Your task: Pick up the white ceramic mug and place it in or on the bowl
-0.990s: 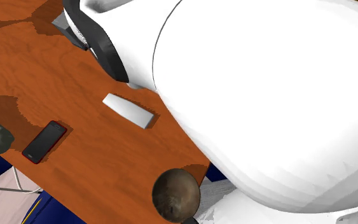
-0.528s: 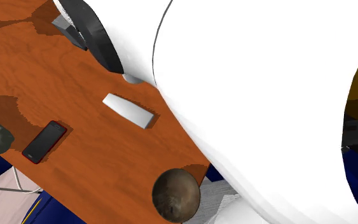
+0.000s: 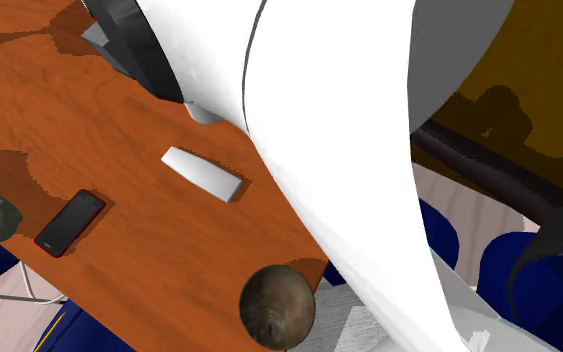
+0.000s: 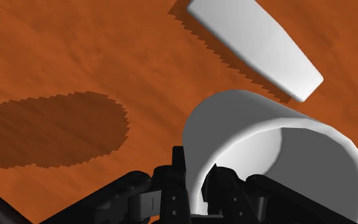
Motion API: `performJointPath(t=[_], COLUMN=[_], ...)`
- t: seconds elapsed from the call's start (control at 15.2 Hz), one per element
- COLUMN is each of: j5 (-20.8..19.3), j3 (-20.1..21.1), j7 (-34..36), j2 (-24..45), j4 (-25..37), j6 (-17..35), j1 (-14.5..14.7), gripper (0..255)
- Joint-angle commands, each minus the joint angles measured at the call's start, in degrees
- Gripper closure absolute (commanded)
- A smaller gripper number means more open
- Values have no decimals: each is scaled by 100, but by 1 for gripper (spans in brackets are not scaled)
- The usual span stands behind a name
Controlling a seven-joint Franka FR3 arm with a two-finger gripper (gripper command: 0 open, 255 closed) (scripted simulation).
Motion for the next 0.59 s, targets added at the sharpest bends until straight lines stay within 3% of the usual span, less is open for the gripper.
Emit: performJointPath(t=[0.0,0.53], j5=[54,392], j3=[22,73], j7=[1,-120], j2=[-417,-2407], j4=[-567,-3197], j6=[155,822], j1=[-40,-181], gripper=[255,255])
